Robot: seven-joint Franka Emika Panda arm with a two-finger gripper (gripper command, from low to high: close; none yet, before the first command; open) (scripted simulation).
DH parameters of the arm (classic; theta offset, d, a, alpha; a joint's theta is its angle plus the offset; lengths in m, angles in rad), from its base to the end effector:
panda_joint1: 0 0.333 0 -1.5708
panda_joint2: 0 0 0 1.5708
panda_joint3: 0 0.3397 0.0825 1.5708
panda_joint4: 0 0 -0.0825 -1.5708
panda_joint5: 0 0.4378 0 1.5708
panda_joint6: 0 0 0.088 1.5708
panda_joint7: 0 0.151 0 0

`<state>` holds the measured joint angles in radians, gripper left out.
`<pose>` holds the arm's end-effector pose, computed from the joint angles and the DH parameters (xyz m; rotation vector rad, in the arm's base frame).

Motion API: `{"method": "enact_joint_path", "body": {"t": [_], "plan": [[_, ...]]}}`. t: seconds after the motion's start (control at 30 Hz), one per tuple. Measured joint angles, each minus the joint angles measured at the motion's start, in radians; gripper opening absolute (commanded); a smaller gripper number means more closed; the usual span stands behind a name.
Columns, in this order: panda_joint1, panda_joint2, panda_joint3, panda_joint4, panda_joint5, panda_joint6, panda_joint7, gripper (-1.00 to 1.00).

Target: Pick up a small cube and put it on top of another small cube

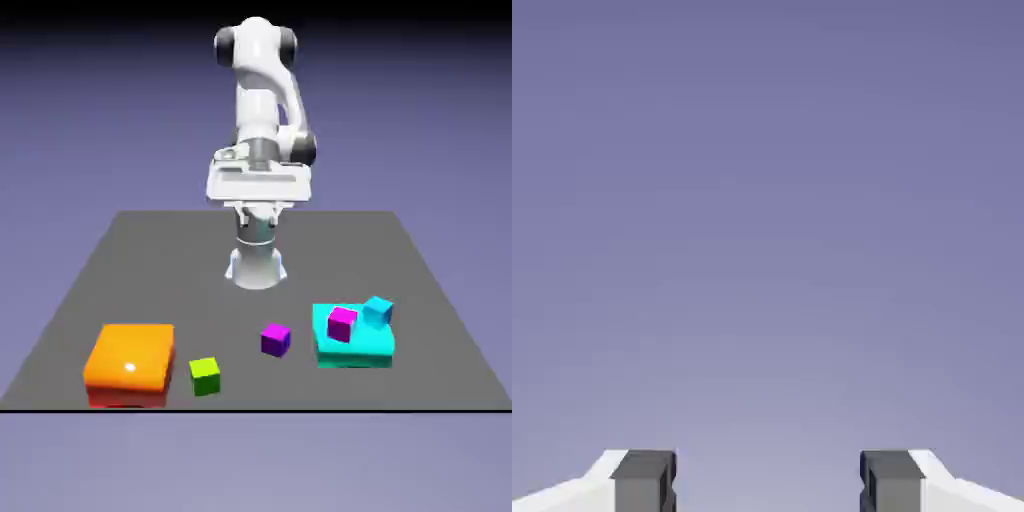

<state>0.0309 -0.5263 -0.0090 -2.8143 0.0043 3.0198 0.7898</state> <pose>0.4511 0.0099 0.3890 -2.4931 1.0138 -0.9436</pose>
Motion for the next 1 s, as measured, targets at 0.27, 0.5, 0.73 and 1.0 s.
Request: {"method": "enact_joint_path", "body": {"t": [0.27,0.5,0.73,1.0], "plan": [[0.126,0.290,-0.060,-0.028,0.029,-0.114,0.323,0.00],[0.225,0.509,-0.105,-0.050,0.051,-0.201,0.568,0.00],[0.149,0.726,-0.006,-0.014,0.155,-0.020,0.489,0.00],[0.174,0.650,-0.040,-0.026,0.118,-0.083,0.518,-1.00]]}}
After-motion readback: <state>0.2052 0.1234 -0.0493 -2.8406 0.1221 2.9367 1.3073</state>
